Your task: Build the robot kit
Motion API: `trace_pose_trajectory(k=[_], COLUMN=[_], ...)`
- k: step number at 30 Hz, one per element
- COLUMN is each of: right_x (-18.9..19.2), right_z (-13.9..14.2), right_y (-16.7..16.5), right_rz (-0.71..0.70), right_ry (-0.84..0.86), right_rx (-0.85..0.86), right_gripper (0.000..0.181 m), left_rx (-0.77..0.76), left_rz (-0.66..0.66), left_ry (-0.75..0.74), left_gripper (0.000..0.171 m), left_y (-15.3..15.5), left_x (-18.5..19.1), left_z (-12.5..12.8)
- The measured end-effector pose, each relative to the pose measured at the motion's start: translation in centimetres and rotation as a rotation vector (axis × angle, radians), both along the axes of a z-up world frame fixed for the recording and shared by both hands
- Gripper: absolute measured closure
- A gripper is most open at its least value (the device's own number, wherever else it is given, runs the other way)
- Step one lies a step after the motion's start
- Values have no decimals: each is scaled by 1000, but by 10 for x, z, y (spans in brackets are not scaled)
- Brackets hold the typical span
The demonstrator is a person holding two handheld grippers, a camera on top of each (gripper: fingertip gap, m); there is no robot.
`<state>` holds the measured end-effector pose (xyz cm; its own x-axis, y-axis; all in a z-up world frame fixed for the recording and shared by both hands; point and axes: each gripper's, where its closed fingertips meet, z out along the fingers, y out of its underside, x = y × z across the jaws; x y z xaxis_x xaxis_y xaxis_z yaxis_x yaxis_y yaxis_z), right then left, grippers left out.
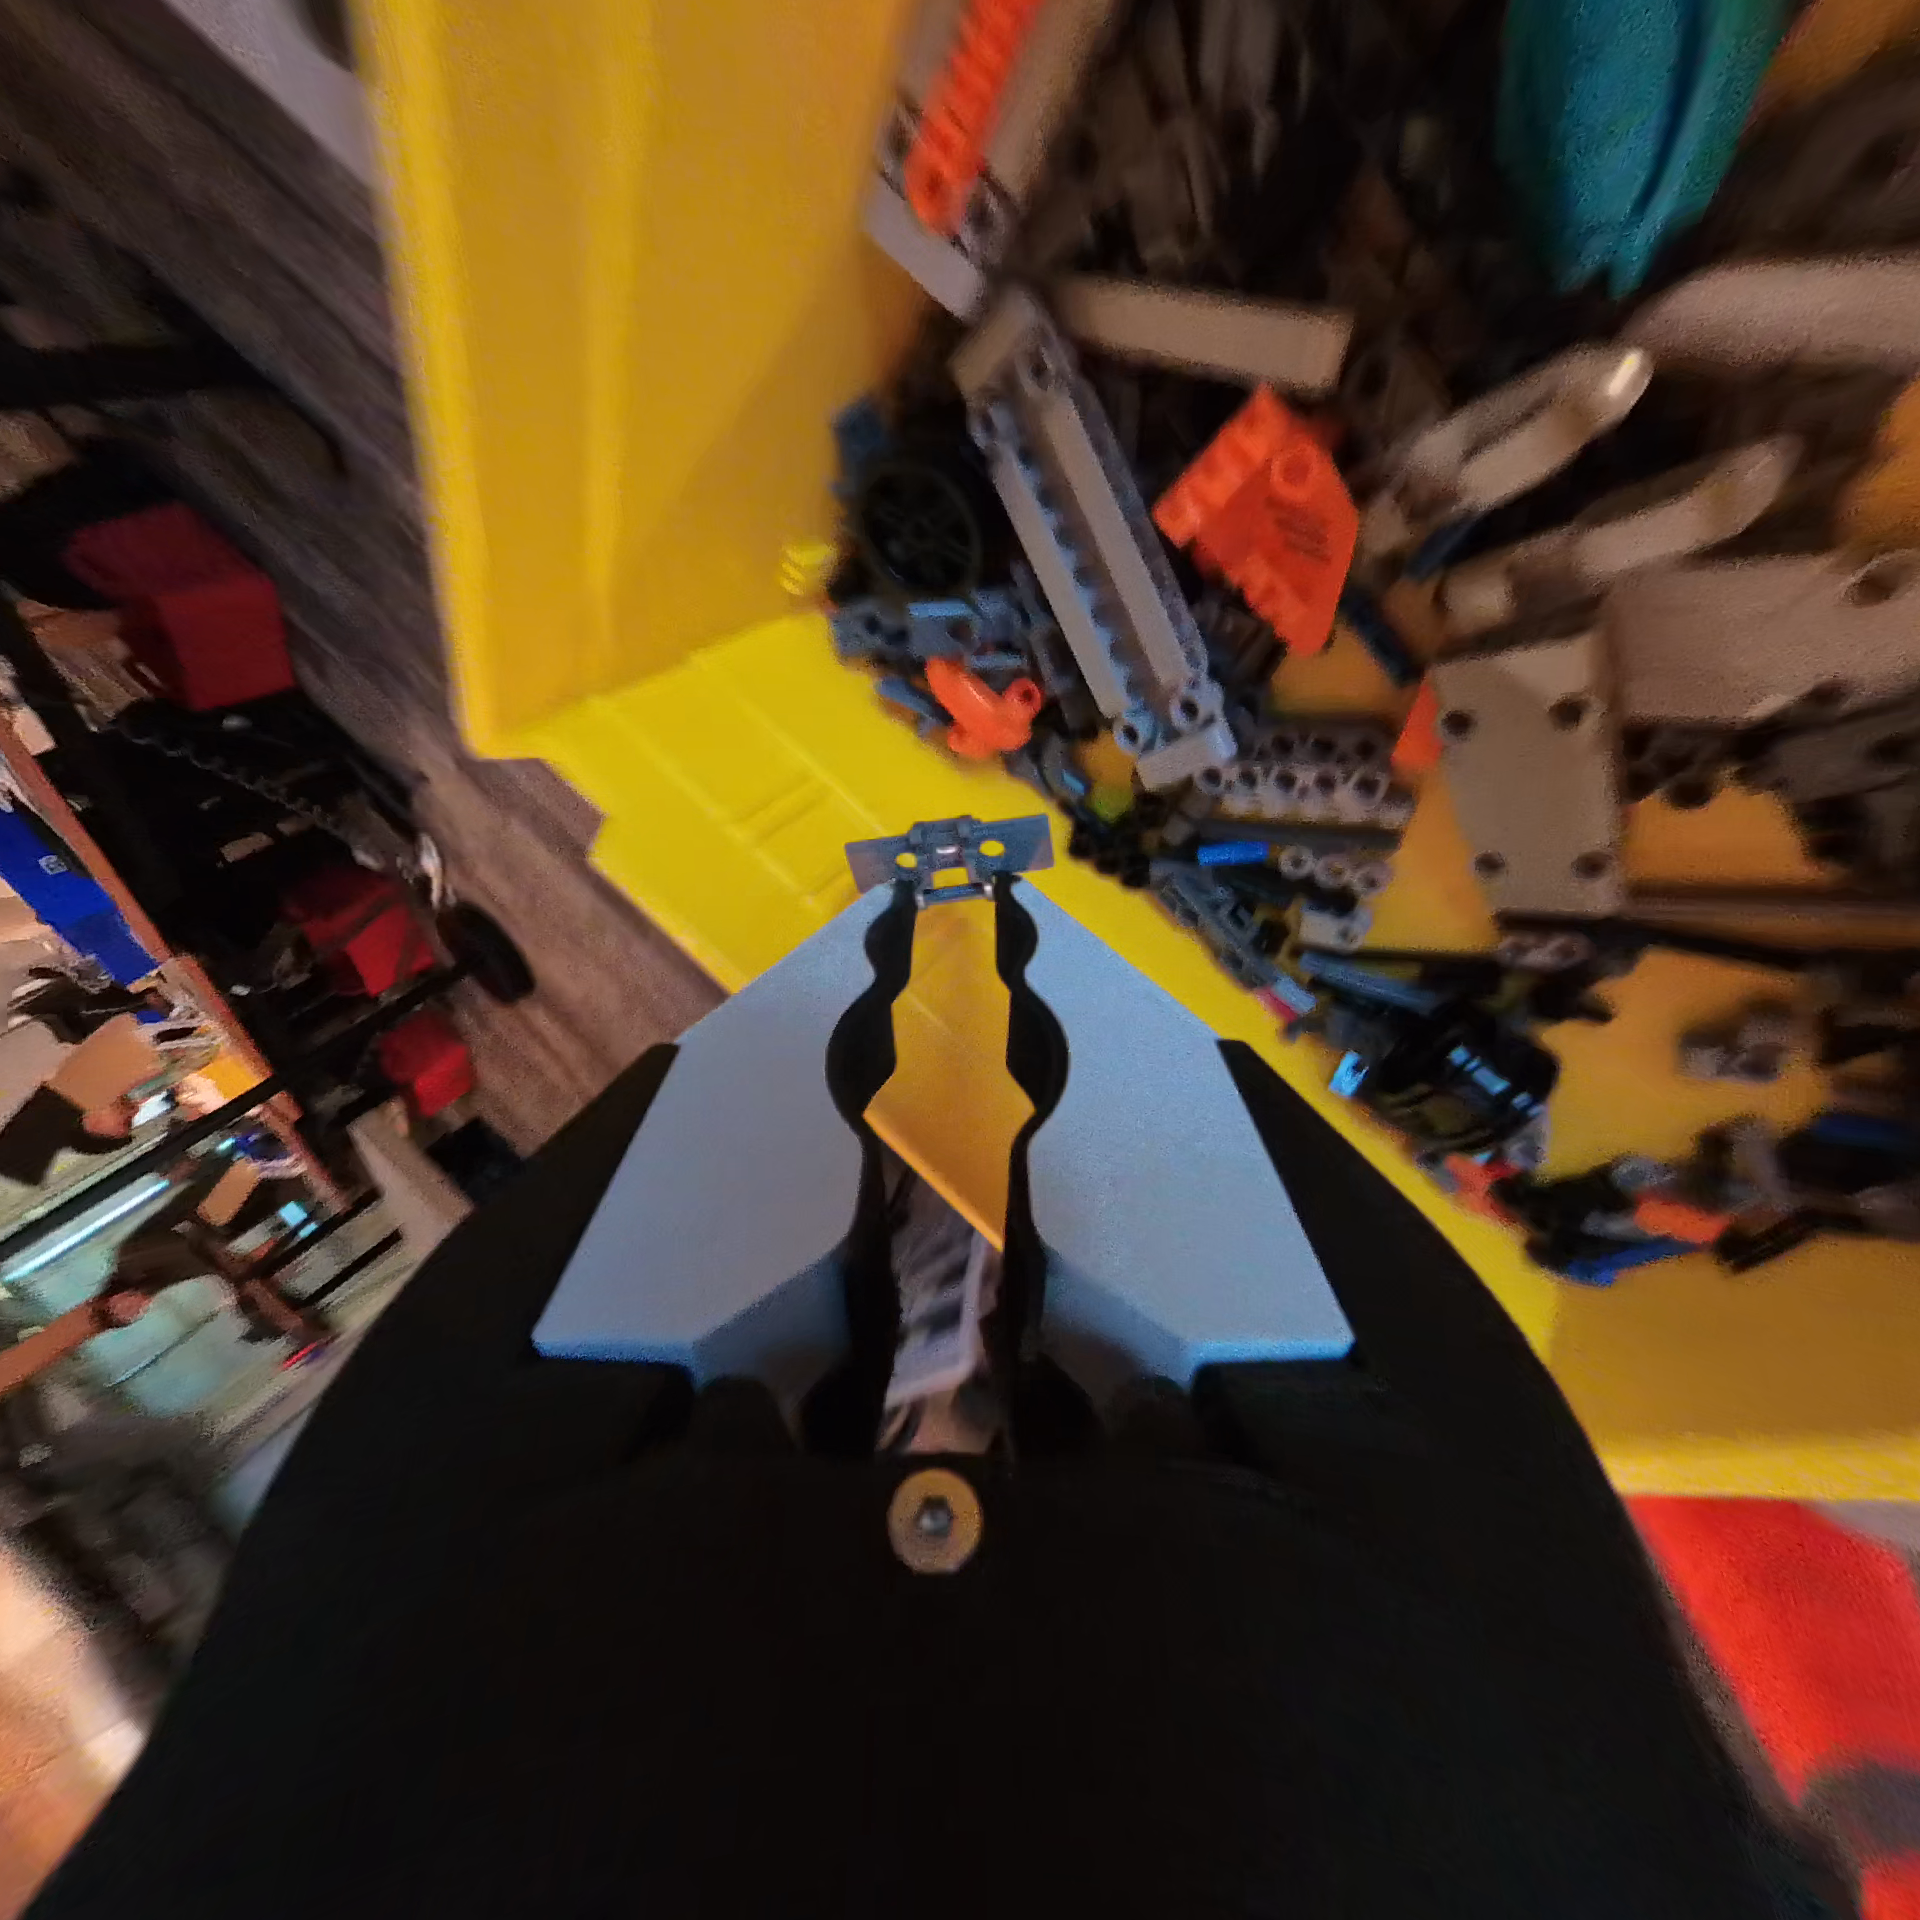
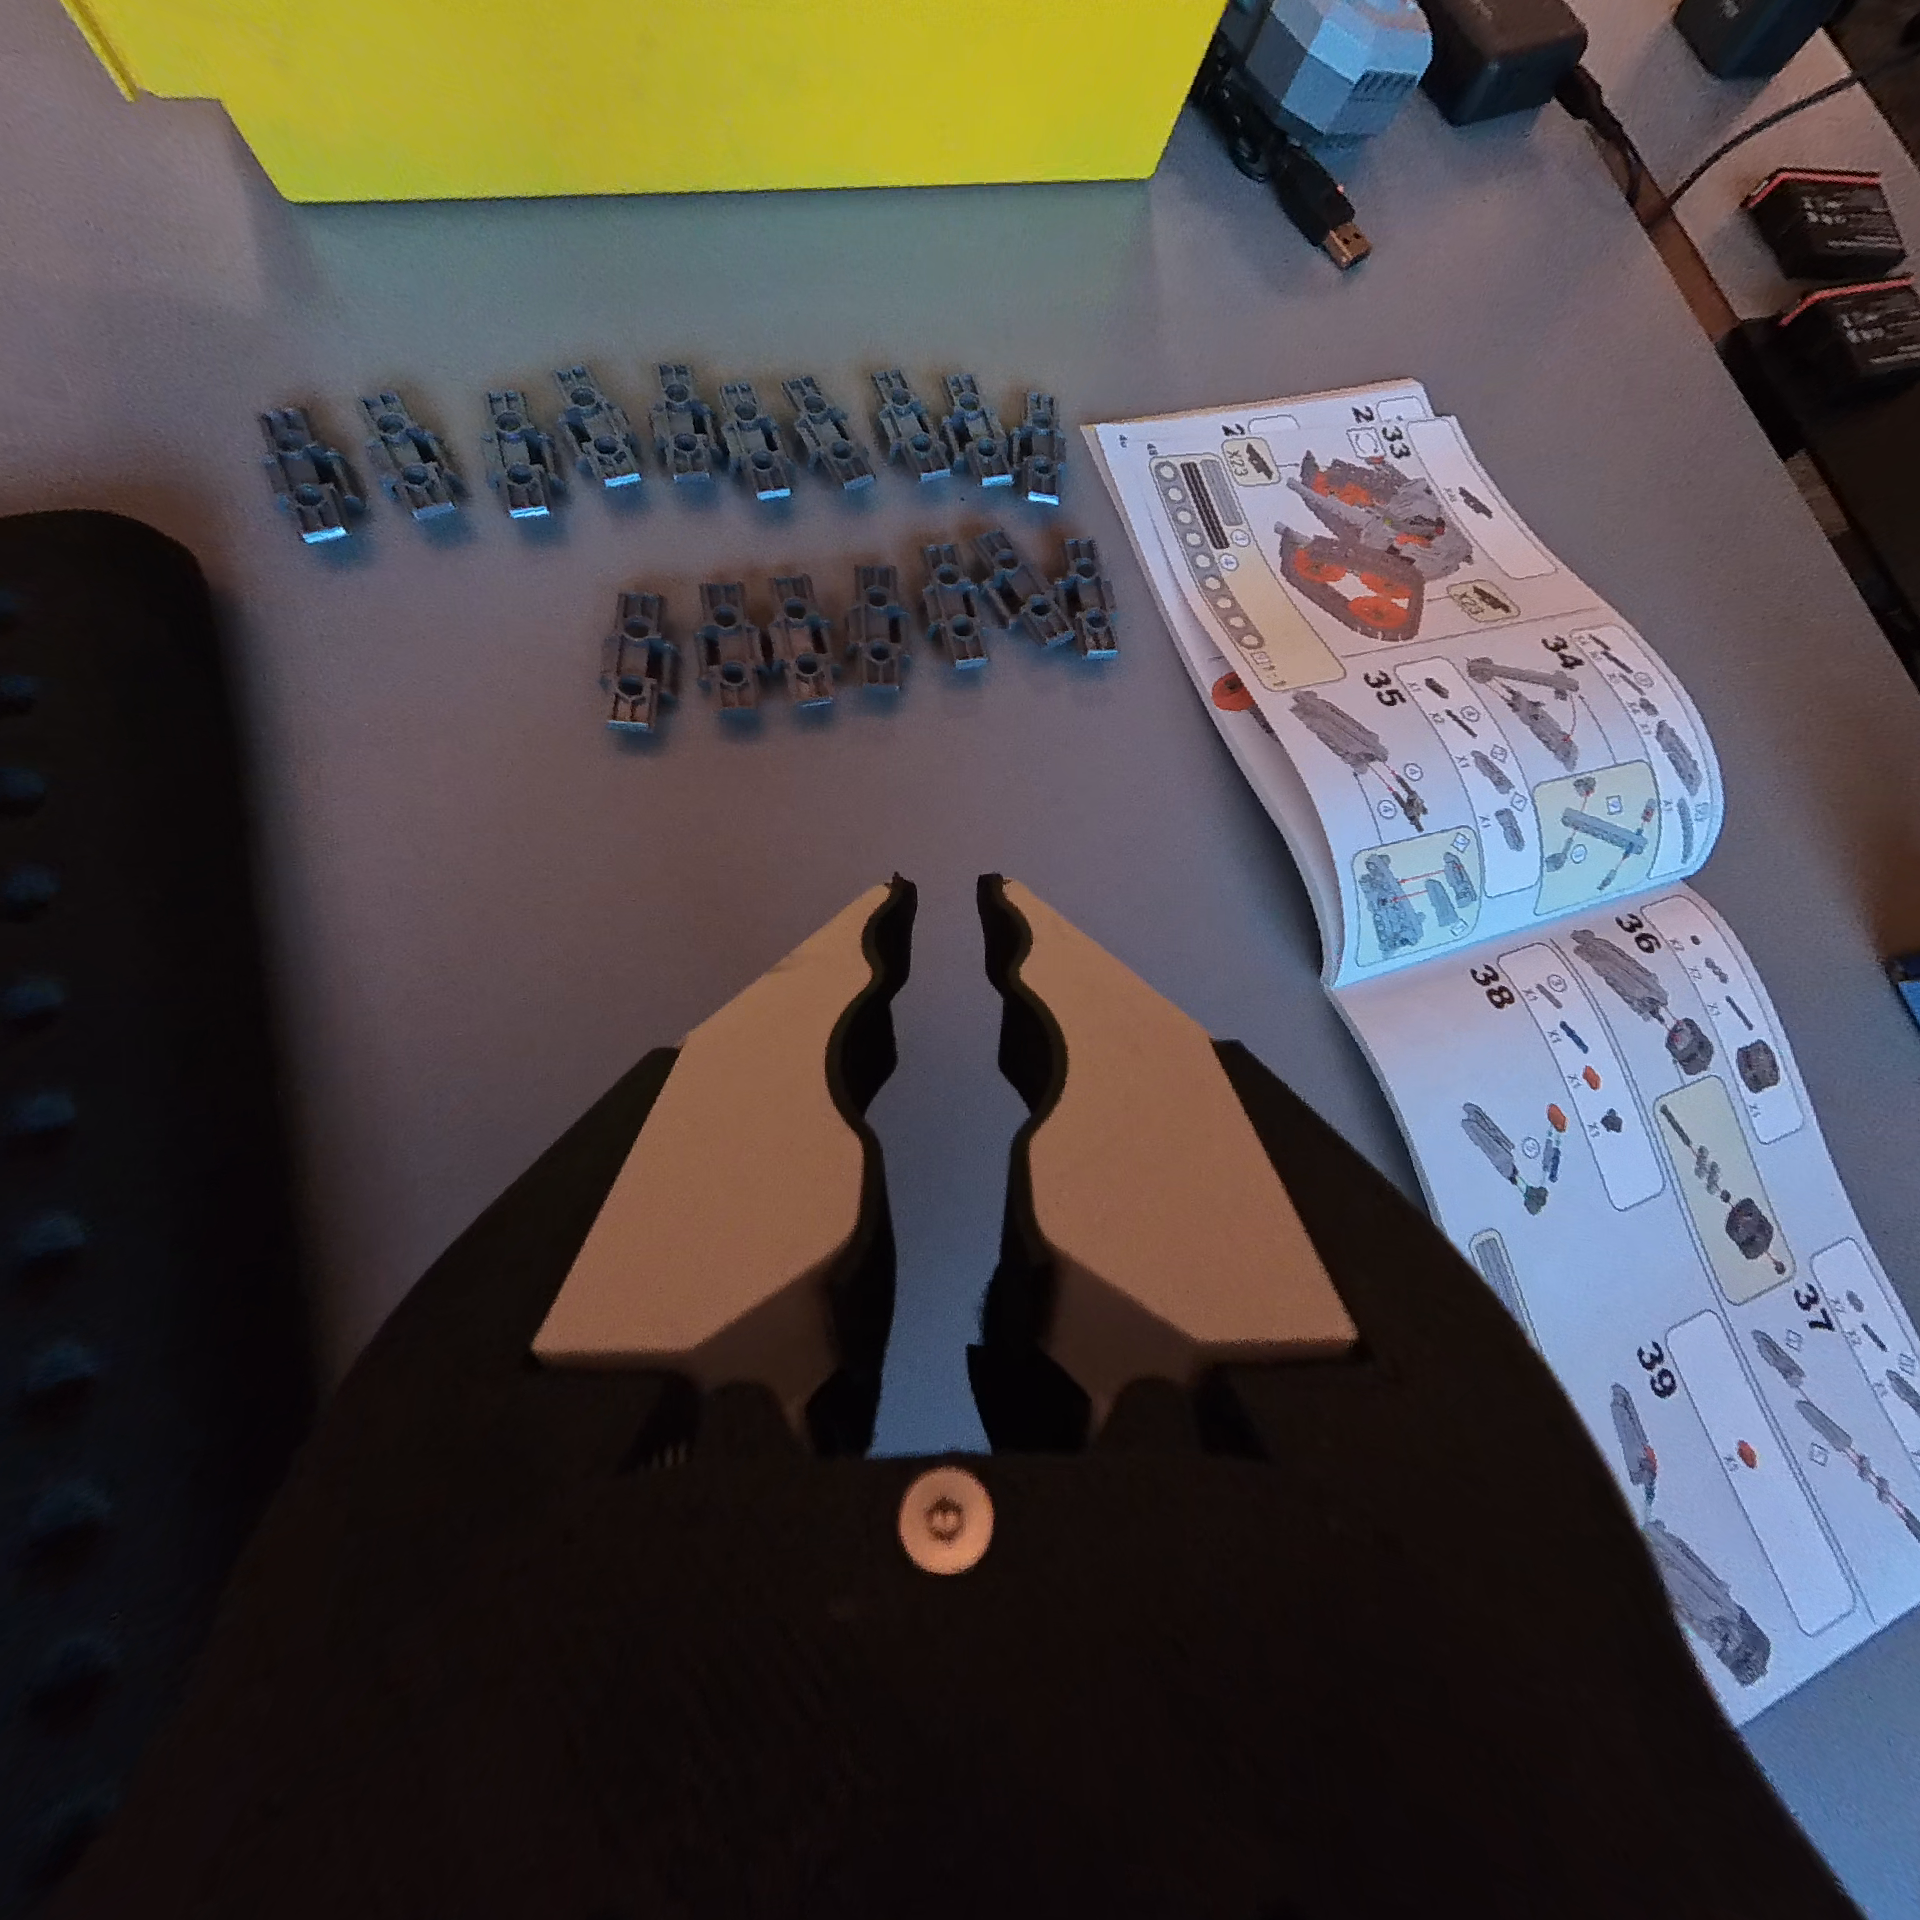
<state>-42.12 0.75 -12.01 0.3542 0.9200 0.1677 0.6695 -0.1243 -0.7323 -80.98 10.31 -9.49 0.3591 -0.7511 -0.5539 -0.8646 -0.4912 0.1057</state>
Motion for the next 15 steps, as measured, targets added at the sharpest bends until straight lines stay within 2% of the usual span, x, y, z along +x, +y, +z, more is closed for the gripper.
trace_pose_trajectory(k=[2,4,7,9,12,15], right_x=[-5,-12,-31,-43,-46,-47], right_z=[4,12,46,80,126,154], right_y=[-1,-2,-12,-29,-52,-76], right_rz=[8,17,53,110,183,261], right_ry=[13,55,202,339,469,528], right_rx=[27,76,183,272,465,586], right_gripper=[169,169,164,160,158,160], left_rx=[185,256,146,-59,-355,-489], left_rz=[-37,-63,-81,-87,-132,-186], left_ry=[-240,-633,-1318,-1650,-1899,-2018], left_gripper=[158,158,158,158,158,159], left_y=[1,-19,-73,-111,-153,-169], left_x=[38,99,197,244,293,319], left_z=[31,62,113,134,145,149])
